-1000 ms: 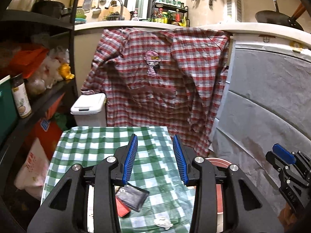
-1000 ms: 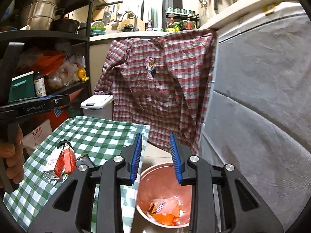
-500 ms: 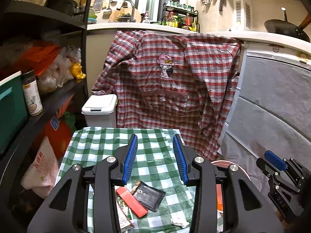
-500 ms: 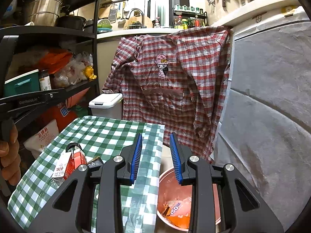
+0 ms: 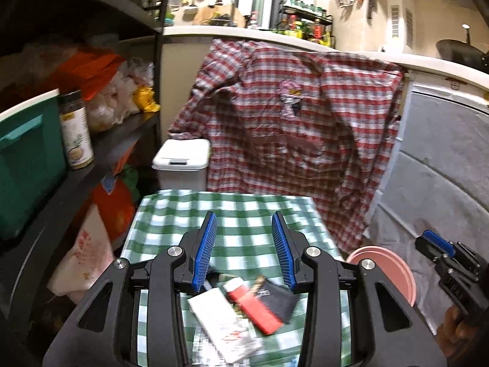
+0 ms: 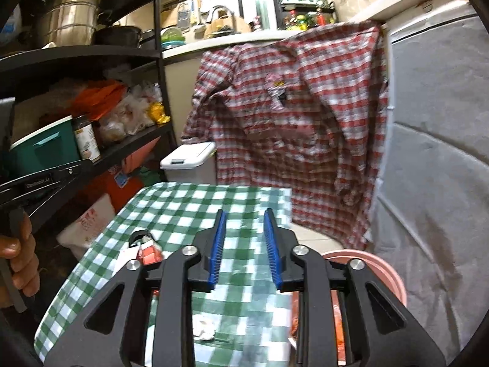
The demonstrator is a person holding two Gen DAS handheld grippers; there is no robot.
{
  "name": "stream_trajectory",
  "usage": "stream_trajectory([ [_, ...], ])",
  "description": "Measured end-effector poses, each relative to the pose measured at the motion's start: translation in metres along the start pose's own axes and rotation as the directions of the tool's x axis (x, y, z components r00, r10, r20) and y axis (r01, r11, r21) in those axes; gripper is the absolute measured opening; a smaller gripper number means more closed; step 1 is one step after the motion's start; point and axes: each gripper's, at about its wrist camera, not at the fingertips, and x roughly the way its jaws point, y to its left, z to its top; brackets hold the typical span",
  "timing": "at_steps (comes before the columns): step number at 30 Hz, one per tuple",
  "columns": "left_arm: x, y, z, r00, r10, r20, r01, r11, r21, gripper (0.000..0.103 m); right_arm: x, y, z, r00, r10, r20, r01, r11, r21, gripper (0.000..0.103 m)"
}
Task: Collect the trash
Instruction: 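Move the left tool to the white card while the right tool approaches the white tissue, then close the left tool on the white milk carton while the right tool grips the white tissue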
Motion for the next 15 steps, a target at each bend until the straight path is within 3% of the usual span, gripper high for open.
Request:
stream_trajectory([
  [8, 0.02, 0.05, -0.027, 0.993, 0.004, -0.118, -0.007, 1.0, -0.026, 0.038, 0.039, 0.031, -0.034, 0.98, 0.13, -0.154, -0.136, 0.99, -0.028, 0.021],
  [15, 0.046, 0.047, -0.071, 0.969, -0.02, -0.245, 0.011, 0.999, -0.037, 0.039, 0.065, 0.042, -0.07, 0.944, 0.164, -0.286, -0.177, 0.984, -0.021, 0.022],
])
